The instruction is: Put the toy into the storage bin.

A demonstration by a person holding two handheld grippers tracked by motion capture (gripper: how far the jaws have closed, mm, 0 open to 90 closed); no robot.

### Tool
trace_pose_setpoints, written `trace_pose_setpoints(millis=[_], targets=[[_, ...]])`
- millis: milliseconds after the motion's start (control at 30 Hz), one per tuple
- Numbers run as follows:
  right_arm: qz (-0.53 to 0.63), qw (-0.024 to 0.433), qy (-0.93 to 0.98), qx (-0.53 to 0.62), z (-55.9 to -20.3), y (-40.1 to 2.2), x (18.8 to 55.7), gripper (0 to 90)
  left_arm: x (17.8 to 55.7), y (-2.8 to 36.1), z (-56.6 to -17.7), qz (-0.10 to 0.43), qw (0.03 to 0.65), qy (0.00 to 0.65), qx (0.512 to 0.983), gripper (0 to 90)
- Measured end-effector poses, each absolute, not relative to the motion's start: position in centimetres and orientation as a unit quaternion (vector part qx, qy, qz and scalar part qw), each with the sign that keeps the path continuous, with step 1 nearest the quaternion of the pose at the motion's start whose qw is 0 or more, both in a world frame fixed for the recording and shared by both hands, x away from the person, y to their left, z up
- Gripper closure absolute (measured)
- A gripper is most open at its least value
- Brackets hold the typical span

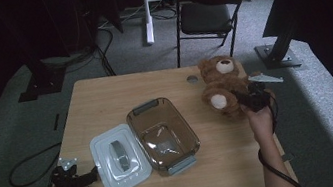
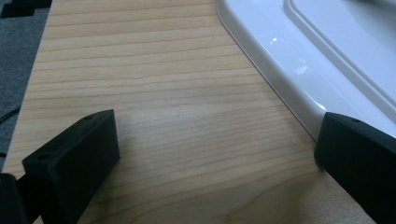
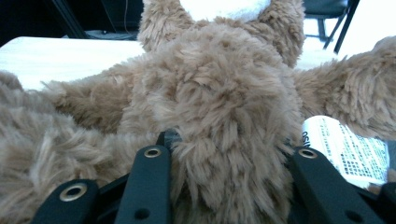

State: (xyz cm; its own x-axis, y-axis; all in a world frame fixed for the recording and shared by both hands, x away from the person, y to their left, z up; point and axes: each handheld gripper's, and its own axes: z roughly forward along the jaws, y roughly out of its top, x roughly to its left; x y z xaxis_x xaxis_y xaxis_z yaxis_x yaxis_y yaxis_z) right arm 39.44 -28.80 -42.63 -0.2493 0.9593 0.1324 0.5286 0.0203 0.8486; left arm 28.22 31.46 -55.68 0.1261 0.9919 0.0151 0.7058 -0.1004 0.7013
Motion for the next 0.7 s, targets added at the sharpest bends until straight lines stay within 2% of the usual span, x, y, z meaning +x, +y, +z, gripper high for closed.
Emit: trace_pose_setpoints(millis=[700], targets=[[0.479,0.284,0.673,0.487,-36.2,-25.7,35.0,64.4,28.8,29.4,-55.7,0.25,0.283,0.595,0.709,0.6]])
